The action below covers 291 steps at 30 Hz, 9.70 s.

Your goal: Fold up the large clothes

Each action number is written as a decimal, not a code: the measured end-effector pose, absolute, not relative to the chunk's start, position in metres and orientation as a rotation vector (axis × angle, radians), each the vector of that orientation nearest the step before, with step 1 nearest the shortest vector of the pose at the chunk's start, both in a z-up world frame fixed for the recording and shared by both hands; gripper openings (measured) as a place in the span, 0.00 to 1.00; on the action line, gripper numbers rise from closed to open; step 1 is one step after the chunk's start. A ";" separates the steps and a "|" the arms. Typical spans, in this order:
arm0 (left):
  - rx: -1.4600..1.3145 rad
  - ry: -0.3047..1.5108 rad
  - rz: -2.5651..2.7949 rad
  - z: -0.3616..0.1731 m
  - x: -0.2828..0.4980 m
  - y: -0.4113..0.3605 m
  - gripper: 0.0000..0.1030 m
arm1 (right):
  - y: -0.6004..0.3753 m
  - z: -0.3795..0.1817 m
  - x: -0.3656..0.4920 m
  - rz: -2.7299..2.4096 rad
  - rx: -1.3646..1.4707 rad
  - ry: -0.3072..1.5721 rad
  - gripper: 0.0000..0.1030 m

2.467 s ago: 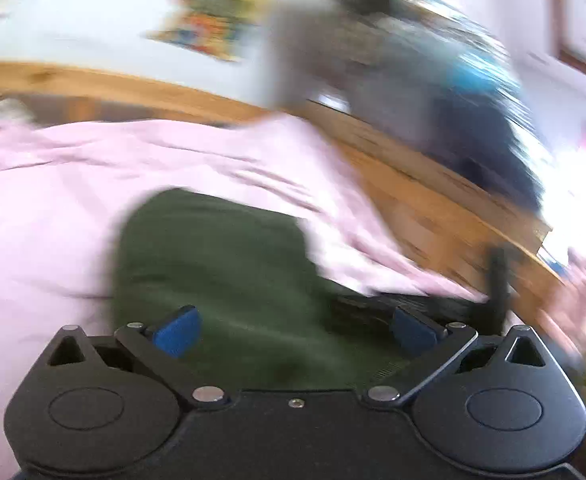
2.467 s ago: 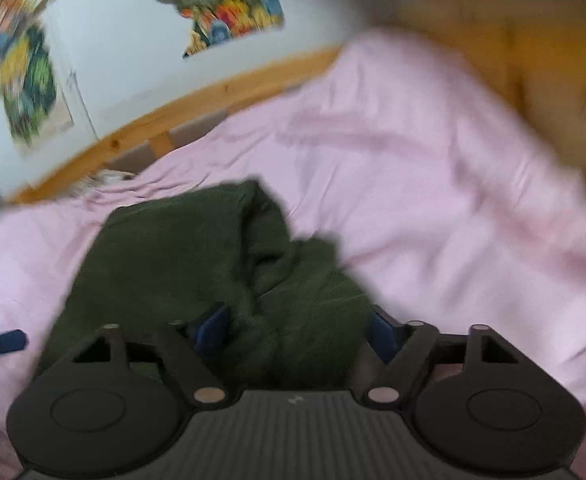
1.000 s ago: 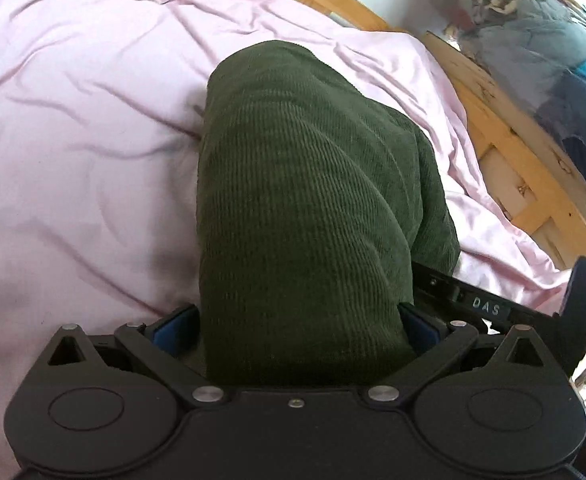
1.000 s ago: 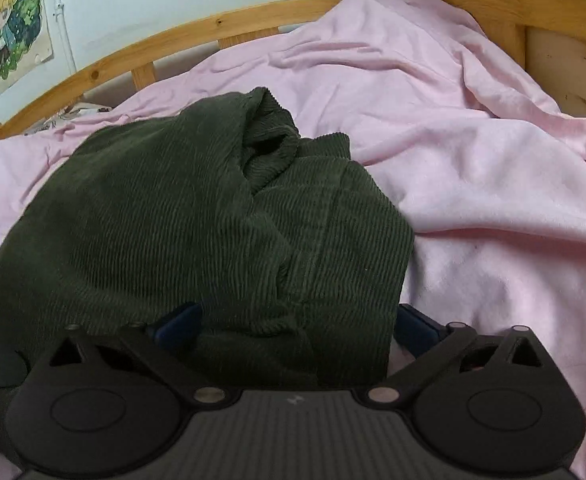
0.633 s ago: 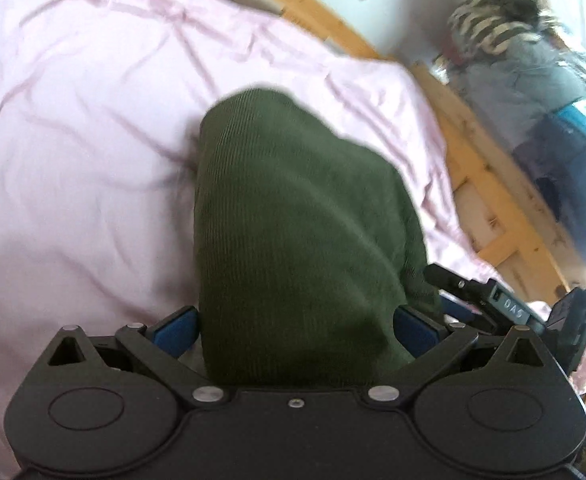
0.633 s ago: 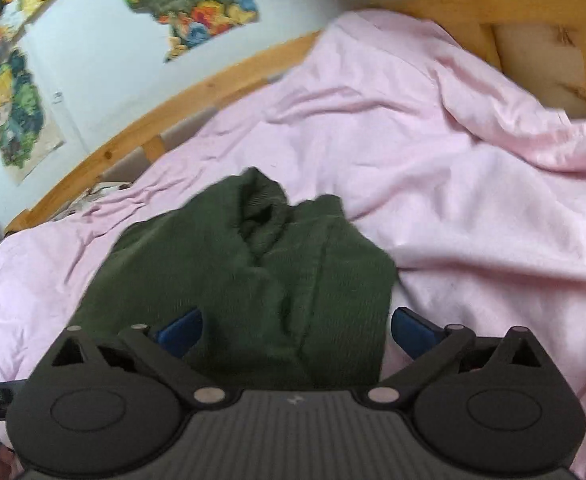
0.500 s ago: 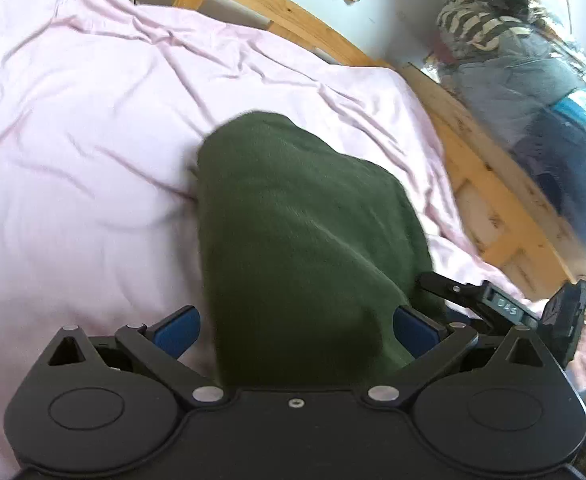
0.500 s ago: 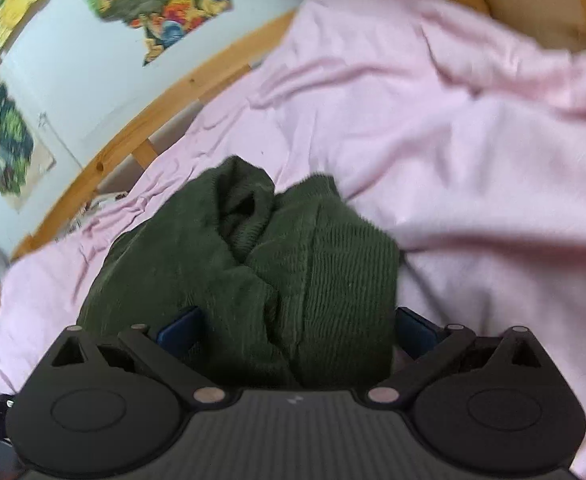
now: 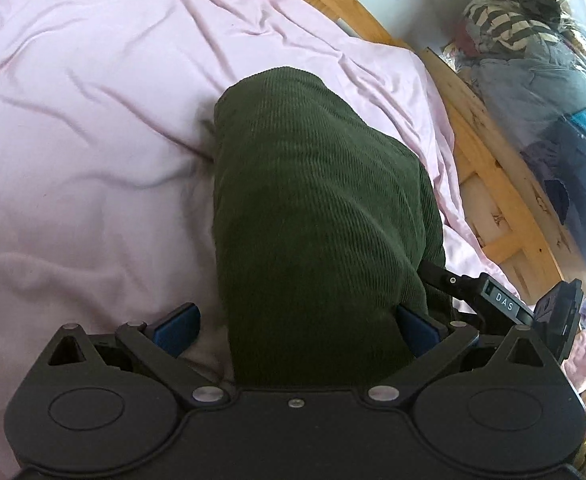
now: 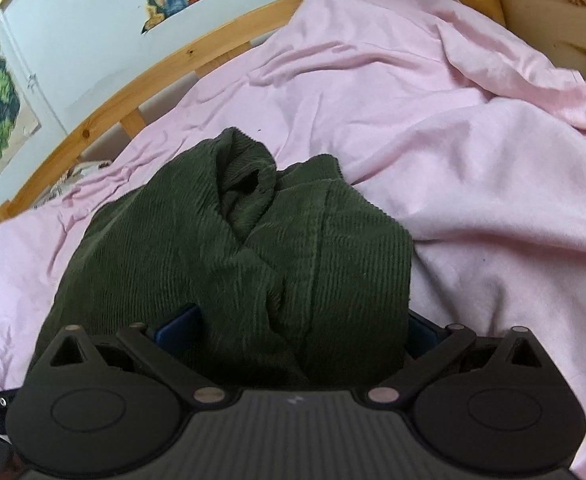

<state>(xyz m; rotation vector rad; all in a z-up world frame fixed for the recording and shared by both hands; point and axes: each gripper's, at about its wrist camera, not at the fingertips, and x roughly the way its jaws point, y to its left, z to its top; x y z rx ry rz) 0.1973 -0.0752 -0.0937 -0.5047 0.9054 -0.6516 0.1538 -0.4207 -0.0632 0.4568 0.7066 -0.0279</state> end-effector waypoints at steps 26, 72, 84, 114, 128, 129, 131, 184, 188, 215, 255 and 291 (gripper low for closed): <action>-0.507 0.872 -0.640 -0.097 0.190 -0.073 0.99 | -0.426 -0.066 0.155 -0.016 0.474 0.710 1.00; -0.471 1.092 -0.744 -0.096 0.233 -0.094 1.00 | -0.431 -0.087 0.151 0.050 0.601 0.625 1.00; -0.418 1.080 -0.790 -0.093 0.241 -0.105 1.00 | -0.427 -0.083 0.152 0.097 0.588 0.622 1.00; -0.475 0.801 -0.708 -0.030 0.286 -0.010 0.88 | -0.299 0.004 0.267 0.259 0.338 0.268 0.38; -0.310 0.848 -0.468 -0.058 0.336 -0.001 0.99 | -0.313 -0.042 0.307 0.164 0.387 0.455 0.80; -0.316 0.856 -0.447 -0.056 0.335 0.000 0.99 | -0.315 -0.037 0.300 0.169 0.391 0.443 0.83; -0.326 0.861 -0.388 -0.051 0.327 0.000 0.99 | -0.317 -0.029 0.281 0.176 0.382 0.423 0.88; -0.012 0.455 -0.123 0.015 0.081 -0.014 0.99 | -0.269 0.002 0.053 0.166 0.084 0.229 1.00; 0.000 0.473 -0.113 0.010 0.083 -0.015 0.99 | -0.274 -0.001 0.056 0.155 0.094 0.249 1.00; 0.039 0.463 -0.129 0.013 0.076 -0.021 0.99 | -0.281 0.002 0.056 0.183 0.108 0.258 1.00; 0.046 0.474 -0.132 0.011 0.077 -0.021 0.99 | -0.281 -0.002 0.058 0.182 0.100 0.265 1.00; 0.044 0.481 -0.140 0.010 0.078 -0.018 0.99 | -0.281 -0.001 0.059 0.182 0.100 0.271 1.00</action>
